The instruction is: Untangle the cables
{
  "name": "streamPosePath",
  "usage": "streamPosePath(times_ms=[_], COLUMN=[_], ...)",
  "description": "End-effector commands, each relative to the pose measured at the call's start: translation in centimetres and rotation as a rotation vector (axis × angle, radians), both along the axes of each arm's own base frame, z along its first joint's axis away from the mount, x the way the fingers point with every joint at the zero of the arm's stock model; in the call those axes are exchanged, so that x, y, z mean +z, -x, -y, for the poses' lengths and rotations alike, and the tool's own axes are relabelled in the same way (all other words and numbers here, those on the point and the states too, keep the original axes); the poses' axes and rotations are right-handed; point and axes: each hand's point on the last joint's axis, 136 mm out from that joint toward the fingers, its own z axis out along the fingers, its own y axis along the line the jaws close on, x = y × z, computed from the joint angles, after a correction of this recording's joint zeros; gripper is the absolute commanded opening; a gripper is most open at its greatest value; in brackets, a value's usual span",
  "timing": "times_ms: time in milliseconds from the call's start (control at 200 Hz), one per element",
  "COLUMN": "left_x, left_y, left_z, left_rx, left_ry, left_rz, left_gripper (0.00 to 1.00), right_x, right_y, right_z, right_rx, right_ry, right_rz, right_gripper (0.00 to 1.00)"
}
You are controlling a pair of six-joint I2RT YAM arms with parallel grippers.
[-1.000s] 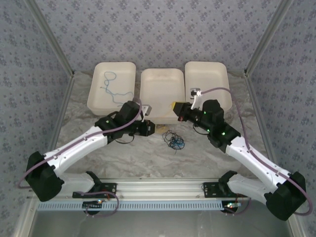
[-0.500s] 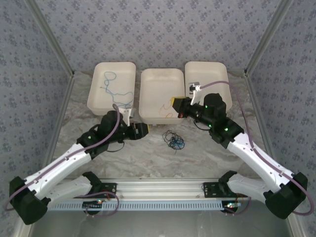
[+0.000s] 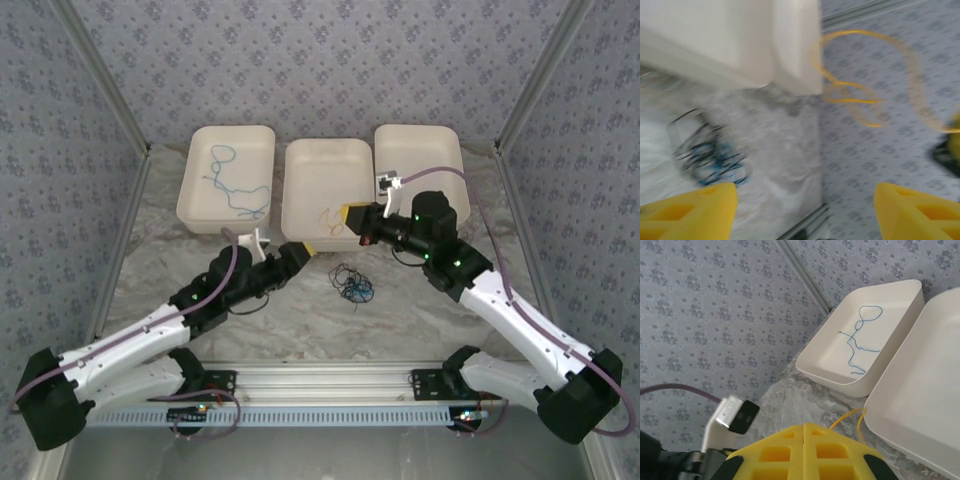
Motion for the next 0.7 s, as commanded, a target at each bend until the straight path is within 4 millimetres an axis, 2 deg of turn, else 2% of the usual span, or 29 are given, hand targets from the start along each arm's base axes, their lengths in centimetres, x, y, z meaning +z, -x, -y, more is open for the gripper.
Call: streamPosePath(times_ms=[0, 45, 235, 345, 470, 590, 695], left_x=[-0.3, -0.5, 1.8, 1.2, 1.1, 1.7, 2.0], left_y=[-1.0, -1.2, -1.6, -2.2, -2.6, -3.0, -3.2], left_z=[1.0, 1.5, 2.6, 2.6, 3.2, 2.9, 1.9], left_rx=[0.029, 0.033, 0.071, 0.101, 0.106, 0.127, 0.164], left_ry=[0.09, 0.112, 0.147, 0.15, 0.176, 0.181, 0.169], left_rz=[-0.029, -0.033, 0.057, 0.035, 0.028, 0.057, 0.075], left_gripper=[0.72, 0.72, 0.73, 0.68, 0.67, 0.69, 0.69], right_x=[0.7, 0.7, 0.9, 1.2, 1.1, 1.2, 1.4], right_y=[0.0, 0.1, 0.2, 0.4, 0.8, 1.0, 1.3], right_z=[0.1, 0.0, -0.2, -0.2, -0.4, -0.4, -0.4], right_rx=[-0.034, -0.042, -0.08, -0.097, -0.108, -0.113, -0.111], right_ry=[-0.1, -0.117, -0.168, -0.201, -0.23, -0.245, -0.258], right_rz=[-0.037, -0.049, -0.072, -0.088, -0.106, -0.114, -0.119], right_gripper=[0.0, 0.0, 0.0, 0.0, 0.0, 0.0, 0.0])
